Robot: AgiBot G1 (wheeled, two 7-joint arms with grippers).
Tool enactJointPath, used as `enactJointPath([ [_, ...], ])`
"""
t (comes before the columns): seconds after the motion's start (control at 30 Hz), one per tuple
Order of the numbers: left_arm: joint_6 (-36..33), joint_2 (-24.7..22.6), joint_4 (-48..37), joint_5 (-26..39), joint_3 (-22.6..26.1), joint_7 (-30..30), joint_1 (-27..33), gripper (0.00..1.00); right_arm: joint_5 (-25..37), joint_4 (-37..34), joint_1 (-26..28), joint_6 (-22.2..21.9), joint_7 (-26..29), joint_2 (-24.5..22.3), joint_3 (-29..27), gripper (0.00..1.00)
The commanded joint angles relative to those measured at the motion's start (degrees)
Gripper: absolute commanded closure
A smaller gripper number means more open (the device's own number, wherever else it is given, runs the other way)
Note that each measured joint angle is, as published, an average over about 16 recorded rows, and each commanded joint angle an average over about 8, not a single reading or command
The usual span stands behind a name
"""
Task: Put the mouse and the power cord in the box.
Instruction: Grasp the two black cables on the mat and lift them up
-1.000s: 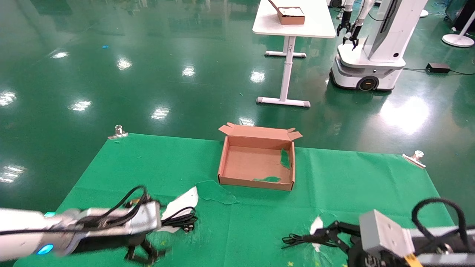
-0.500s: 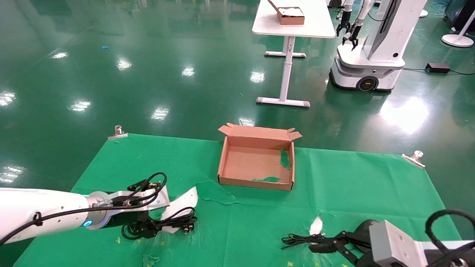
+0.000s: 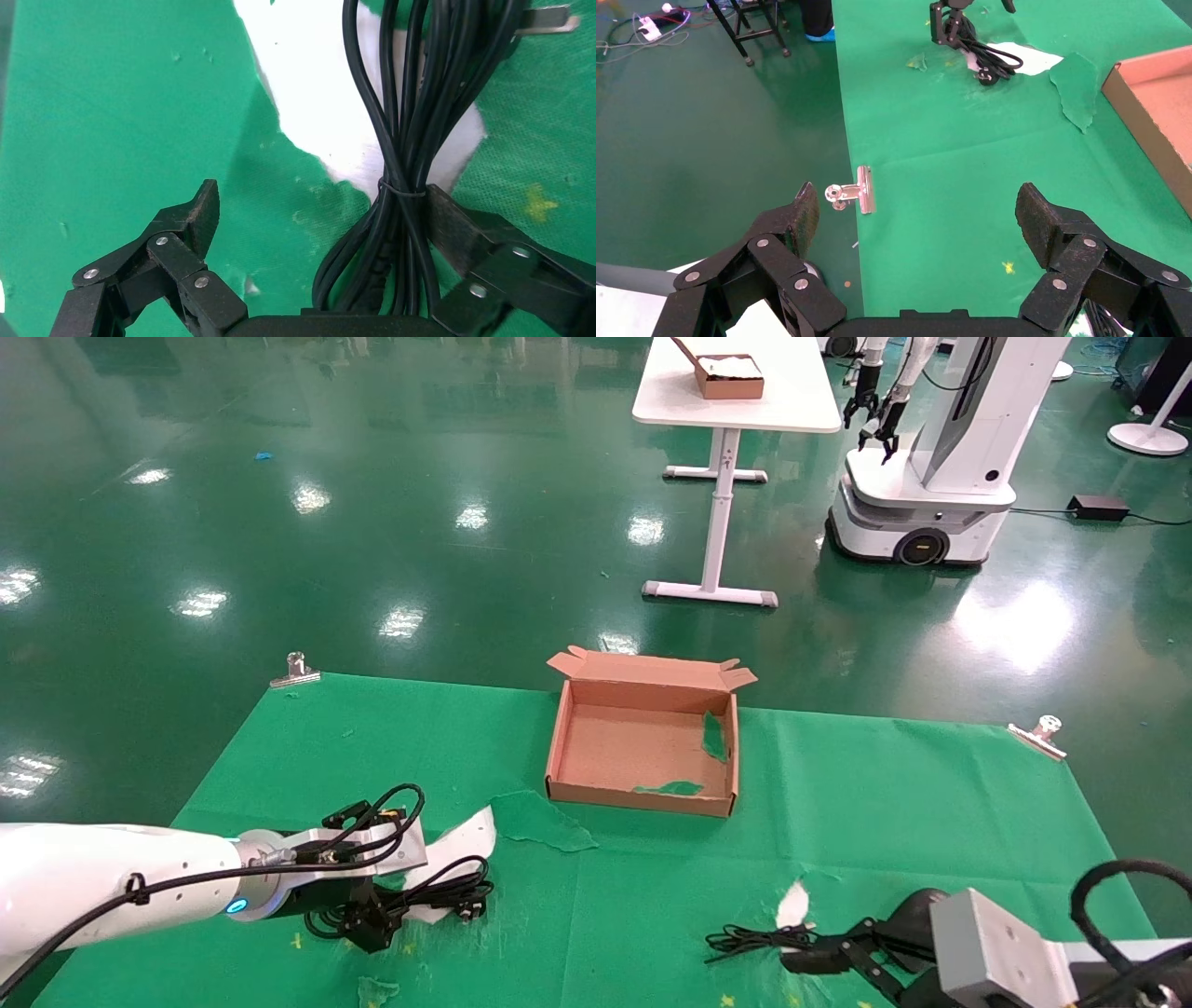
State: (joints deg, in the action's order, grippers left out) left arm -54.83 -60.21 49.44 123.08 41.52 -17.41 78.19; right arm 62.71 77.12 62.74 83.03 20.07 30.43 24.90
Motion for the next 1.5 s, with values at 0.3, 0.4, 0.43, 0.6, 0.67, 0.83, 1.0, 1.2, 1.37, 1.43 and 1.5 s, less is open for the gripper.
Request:
enactJointPath([
  [0.3, 0.9, -0.8, -2.9, -0.6, -0.1, 1.6, 0.7, 0.00, 14.6, 0.0, 6.5, 0.9, 3.5, 3.3, 5.4, 0.00],
  [0.4, 0.9, -0.9, -3.2, -0.7, -0.2, 1.9, 0.8, 0.00, 25.8, -0.9, 12.5, 1.9, 5.6, 7.7, 9.7, 0.00],
  [0.43, 0.9, -0.9, -3.4, -0.8, -0.2, 2.0, 0.9, 0.00, 29.5, -1.4, 14.4, 2.2, 6.2, 9.5, 11.1, 0.00],
  [0.6, 1.0, -1.0, -3.7, -1.0, -0.2, 2.4, 1.0, 0.00, 44.2, -7.7, 21.6, 1.5, 6.3, 19.4, 17.4, 0.00],
  [0.67, 1.0, -1.0, -3.9, -1.0, -0.2, 2.5, 1.0, 0.00, 47.7, -11.7, 23.3, 0.2, 5.3, 23.1, 19.0, 0.00],
  [0.83, 1.0, -1.1, -4.1, -1.1, -0.2, 2.7, 1.1, 0.00, 51.9, -23.2, 25.6, -3.9, 1.8, 30.9, 21.2, 0.00],
  [1.0, 1.1, -1.1, -4.2, -1.2, -0.2, 2.8, 1.1, 0.00, 53.2, -33.7, 26.8, -7.1, -2.2, 36.3, 22.4, 0.00],
  [1.2, 1.1, -1.1, -4.3, -1.2, -0.2, 2.9, 1.1, 0.35, 53.4, -43.6, 28.0, -9.8, -5.8, 39.6, 22.6, 0.58],
  [1.37, 1.1, -1.2, -4.4, -1.2, -0.3, 2.9, 1.1, 0.96, 53.3, -48.2, 28.8, -10.9, -7.5, 41.0, 22.5, 1.00],
  [1.43, 1.1, -1.2, -4.4, -1.2, -0.3, 2.9, 1.1, 1.00, 53.3, -49.2, 28.9, -11.1, -7.9, 41.3, 22.5, 1.00],
  [1.5, 1.1, -1.2, -4.4, -1.2, -0.3, 2.9, 1.1, 1.00, 53.4, -49.8, 29.1, -11.3, -8.0, 41.5, 22.5, 1.00],
])
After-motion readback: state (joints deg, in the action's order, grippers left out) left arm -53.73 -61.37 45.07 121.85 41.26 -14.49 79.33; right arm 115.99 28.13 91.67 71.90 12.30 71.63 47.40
